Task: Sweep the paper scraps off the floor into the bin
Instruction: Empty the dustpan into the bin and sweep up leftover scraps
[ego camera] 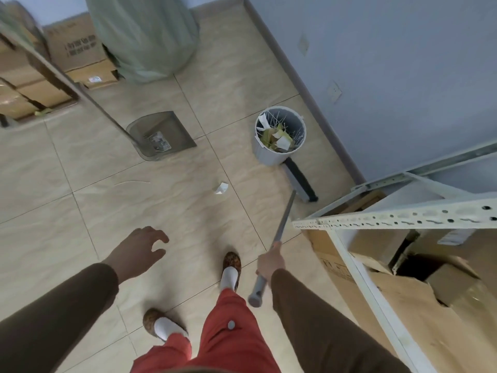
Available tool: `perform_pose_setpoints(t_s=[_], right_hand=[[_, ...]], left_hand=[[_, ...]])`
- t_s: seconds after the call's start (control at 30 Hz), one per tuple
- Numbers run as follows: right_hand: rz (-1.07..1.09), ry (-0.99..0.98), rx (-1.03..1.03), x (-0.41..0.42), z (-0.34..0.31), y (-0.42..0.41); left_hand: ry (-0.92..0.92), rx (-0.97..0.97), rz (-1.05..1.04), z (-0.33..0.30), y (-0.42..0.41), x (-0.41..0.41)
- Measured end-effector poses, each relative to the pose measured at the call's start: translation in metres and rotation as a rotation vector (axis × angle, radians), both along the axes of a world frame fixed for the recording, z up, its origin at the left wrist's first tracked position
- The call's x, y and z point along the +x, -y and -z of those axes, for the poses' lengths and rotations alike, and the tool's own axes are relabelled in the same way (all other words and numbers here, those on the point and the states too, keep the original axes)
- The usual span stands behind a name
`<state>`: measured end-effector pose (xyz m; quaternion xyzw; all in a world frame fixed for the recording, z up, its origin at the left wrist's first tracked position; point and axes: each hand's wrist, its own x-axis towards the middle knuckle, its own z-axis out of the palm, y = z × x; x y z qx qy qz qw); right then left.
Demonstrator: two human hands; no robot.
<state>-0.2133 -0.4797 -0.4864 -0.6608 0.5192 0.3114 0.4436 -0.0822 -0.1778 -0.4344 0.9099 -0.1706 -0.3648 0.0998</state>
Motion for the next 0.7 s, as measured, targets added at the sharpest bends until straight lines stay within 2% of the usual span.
perform_pose_setpoints(t_s=[0.1, 0.23, 0.5, 0.7], right_hand=[[0.041, -0.040, 0.102, -0.015, -0.017, -0.057], [-0.002, 0.080, 0.136, -0.024, -0.037, -0.127], [0.161, 0.129, 0.480, -0.013, -0.061, -0.296], [0.212, 0.134, 0.639, 0.001, -0.080, -0.332]], left_hand=[[0.002, -0.017, -0.016, -0.009, -0.012, -0.013], [0.012, -0.041, -0.053, -0.016, -0.052, -0.040], [0.017, 0.035, -0.163, -0.031, -0.190, -0.096], [0.034, 0.049, -0.282, -0.038, -0.277, -0.123]])
